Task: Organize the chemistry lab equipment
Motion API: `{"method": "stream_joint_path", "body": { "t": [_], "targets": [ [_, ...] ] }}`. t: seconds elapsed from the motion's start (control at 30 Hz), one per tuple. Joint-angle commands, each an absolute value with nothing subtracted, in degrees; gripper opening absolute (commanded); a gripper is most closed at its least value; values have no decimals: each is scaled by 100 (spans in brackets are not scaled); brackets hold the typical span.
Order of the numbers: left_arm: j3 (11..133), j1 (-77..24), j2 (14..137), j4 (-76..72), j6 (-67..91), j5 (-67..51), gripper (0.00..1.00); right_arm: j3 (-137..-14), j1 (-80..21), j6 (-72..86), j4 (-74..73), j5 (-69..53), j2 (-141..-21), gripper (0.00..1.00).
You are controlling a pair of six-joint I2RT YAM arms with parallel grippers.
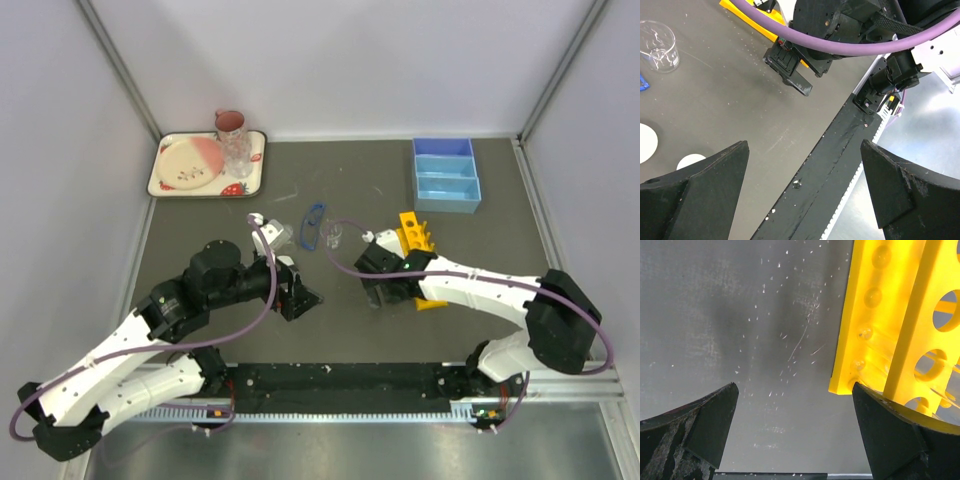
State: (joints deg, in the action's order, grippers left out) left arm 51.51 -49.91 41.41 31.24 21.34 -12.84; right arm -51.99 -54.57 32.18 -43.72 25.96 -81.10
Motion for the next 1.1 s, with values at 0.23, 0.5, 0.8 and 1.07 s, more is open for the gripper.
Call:
{"method": "stream_joint_path", "body": {
  "t": [0.23,0.5,0.8,1.07],
  "targets": [
    [5071,-4975,4096,2883,2101,-1345,99,-4896,-4721,3147,-3832,2760,-8156,99],
    [5019,-4966,4105,2874,2083,-1310,99,-4834,-4289,2944,-3569,2584,-8323,99],
    [4975,-4975,4069,2909,2039,-1292,99,-4606,-3657,2830,-3375,2321,-8271,99],
    [4957,-4975,4096,2839,2039,-1336,99,-4597,-3156,2953,-3366,2233,-8332,99]
  ]
}}
